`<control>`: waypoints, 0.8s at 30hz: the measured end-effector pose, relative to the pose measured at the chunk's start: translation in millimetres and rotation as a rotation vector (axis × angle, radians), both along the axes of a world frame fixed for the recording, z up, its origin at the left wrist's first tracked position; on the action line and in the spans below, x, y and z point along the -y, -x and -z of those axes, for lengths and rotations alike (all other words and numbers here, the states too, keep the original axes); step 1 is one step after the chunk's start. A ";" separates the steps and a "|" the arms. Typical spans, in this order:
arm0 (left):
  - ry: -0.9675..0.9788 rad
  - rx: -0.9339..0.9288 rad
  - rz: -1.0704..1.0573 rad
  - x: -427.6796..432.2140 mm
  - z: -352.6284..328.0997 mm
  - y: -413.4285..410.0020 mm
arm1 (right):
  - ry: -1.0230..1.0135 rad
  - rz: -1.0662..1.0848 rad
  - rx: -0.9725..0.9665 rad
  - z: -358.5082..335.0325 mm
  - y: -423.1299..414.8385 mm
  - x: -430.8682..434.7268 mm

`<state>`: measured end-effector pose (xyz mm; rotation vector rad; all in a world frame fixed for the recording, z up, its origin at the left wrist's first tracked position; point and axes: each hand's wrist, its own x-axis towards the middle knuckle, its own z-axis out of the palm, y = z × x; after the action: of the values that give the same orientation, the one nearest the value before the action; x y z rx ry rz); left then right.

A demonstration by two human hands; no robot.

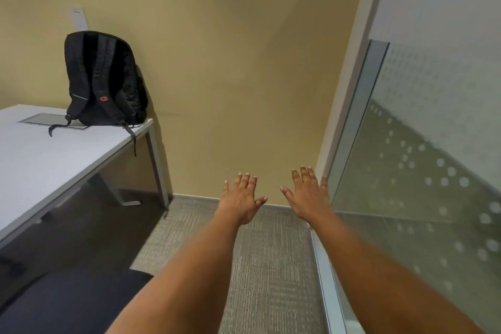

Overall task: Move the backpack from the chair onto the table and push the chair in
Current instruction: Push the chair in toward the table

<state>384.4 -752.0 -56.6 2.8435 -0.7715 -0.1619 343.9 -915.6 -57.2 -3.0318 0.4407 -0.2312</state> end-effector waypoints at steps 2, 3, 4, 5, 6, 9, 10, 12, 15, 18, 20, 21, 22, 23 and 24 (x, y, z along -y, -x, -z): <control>-0.006 -0.003 0.012 -3.9 2.0 27.3 | -0.001 0.003 -0.009 0.6 27.8 -3.0; -0.011 -0.005 0.015 -6.3 3.1 40.5 | -0.005 0.004 -0.013 1.1 41.1 -5.1; -0.016 -0.009 0.018 -8.8 4.0 53.0 | -0.009 0.006 -0.019 1.3 54.3 -7.5; -0.022 -0.015 0.022 -11.0 4.6 64.8 | -0.011 0.009 -0.027 1.3 67.4 -10.1; -0.028 -0.020 0.029 -13.0 4.9 75.9 | -0.011 0.014 -0.037 1.4 79.9 -12.6; -0.032 -0.028 0.052 -16.9 3.6 104.8 | -0.008 0.026 -0.056 2.3 114.2 -19.8; -0.026 -0.029 0.059 -18.0 3.2 113.0 | -0.005 0.031 -0.063 2.3 124.5 -22.4; -0.021 -0.033 0.078 -20.6 4.2 129.2 | 0.001 0.048 -0.079 2.6 144.0 -27.7; -0.027 -0.029 0.112 -27.7 8.6 148.6 | 0.009 0.079 -0.098 3.9 168.4 -38.8; -0.030 -0.031 0.148 -37.6 11.3 161.8 | -0.019 0.113 -0.097 6.2 189.0 -51.8; -0.038 -0.034 0.174 -47.2 13.5 171.5 | -0.026 0.142 -0.098 8.1 202.1 -63.2; -0.043 -0.038 0.190 -53.3 14.9 176.8 | -0.028 0.157 -0.099 9.5 209.1 -70.0; -0.046 -0.040 0.205 -59.7 16.5 181.9 | -0.030 0.172 -0.097 11.4 216.3 -77.3; -0.049 -0.043 0.219 -66.4 18.6 186.9 | -0.033 0.187 -0.095 13.5 223.7 -84.9; -0.052 -0.047 0.232 -73.3 20.8 192.4 | -0.036 0.201 -0.094 15.9 231.2 -92.9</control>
<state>192.0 -678.8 -77.4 2.7788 -1.1001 -0.2843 112.7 -822.7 -73.1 -2.9715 0.7495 -0.0905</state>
